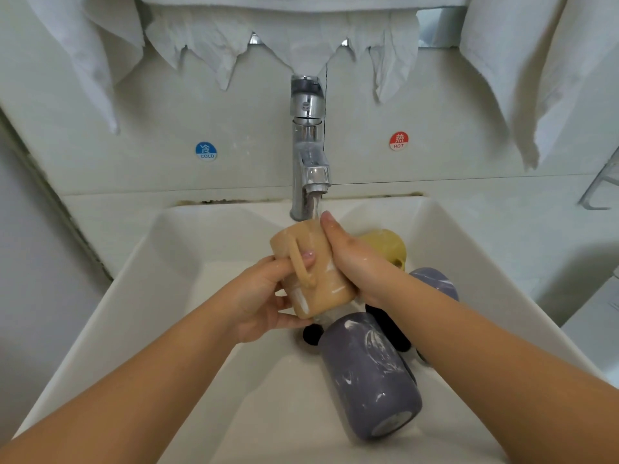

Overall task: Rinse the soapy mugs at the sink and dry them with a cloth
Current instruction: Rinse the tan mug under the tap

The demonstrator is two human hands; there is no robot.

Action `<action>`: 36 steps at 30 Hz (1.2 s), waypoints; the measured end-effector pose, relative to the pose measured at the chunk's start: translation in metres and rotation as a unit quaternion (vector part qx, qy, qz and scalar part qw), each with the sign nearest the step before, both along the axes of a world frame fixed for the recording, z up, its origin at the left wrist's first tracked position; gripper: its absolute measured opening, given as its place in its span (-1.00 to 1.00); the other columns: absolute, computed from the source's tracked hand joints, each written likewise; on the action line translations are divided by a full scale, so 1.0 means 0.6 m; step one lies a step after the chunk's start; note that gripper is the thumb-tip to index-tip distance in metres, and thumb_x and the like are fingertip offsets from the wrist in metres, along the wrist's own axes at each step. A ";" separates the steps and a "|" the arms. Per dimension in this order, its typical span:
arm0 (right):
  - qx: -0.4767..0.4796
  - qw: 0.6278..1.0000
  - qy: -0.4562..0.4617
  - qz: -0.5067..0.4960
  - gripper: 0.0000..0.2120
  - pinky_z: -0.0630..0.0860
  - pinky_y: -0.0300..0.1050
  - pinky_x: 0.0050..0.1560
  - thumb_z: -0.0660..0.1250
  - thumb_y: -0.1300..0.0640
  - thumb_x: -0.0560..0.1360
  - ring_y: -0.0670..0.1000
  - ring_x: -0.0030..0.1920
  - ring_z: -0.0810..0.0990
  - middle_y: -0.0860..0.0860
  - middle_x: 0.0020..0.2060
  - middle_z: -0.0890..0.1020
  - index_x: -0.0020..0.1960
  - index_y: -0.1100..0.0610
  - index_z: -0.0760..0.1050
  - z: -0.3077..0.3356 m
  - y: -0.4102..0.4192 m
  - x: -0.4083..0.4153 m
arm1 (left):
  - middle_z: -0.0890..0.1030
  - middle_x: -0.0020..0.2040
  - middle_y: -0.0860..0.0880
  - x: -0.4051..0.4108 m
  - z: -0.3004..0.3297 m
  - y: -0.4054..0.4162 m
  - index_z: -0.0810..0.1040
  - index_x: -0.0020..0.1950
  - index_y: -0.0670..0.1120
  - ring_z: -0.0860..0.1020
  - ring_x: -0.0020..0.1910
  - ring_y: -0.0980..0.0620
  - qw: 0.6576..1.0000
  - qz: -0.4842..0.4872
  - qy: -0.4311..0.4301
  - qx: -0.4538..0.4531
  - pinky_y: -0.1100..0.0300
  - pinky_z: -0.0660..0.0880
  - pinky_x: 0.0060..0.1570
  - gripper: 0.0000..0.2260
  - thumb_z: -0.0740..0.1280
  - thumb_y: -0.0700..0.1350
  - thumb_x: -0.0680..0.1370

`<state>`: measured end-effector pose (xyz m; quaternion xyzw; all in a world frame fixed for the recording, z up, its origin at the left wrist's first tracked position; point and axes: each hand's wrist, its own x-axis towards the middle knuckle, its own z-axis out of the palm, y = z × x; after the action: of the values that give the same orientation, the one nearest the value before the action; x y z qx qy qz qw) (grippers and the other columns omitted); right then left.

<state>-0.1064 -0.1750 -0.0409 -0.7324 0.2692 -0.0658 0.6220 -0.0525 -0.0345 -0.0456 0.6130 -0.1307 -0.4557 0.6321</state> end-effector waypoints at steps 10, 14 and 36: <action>-0.041 0.998 -0.047 0.025 -0.44 0.50 0.03 0.21 0.08 -0.35 0.53 0.06 0.08 0.62 0.08 0.07 0.65 0.17 0.07 0.52 0.004 0.003 0.003 | 0.64 0.10 -0.08 0.002 -0.004 -0.002 0.48 0.31 -0.05 0.64 -0.05 -0.10 1.000 -0.003 -0.015 -0.011 -0.04 0.63 -0.16 -0.37 0.45 0.08 0.27; 0.030 0.995 -0.071 0.062 -0.50 0.57 0.07 0.15 0.35 -0.28 0.42 0.03 0.02 0.67 0.05 -0.01 0.69 0.16 0.07 0.52 -0.006 -0.002 -0.005 | 0.64 0.02 -0.08 0.007 -0.001 0.002 0.54 0.26 -0.08 0.63 -0.10 -0.07 1.000 -0.010 -0.010 -0.004 0.03 0.62 -0.22 -0.43 0.42 0.12 0.29; 0.039 0.990 -0.102 0.087 -0.62 0.54 0.06 0.20 0.27 -0.17 0.53 0.03 0.08 0.64 0.02 0.06 0.66 0.25 0.02 0.47 -0.003 -0.001 -0.004 | 0.67 0.07 -0.10 0.019 -0.004 0.002 0.58 0.19 -0.05 0.65 -0.04 -0.09 1.000 -0.009 -0.004 -0.006 -0.03 0.62 -0.16 -0.50 0.41 0.15 0.32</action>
<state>-0.1089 -0.1756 -0.0429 -0.7175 0.1417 -0.0753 0.6778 -0.0410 -0.0333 -0.0480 0.6095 -0.1413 -0.4580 0.6315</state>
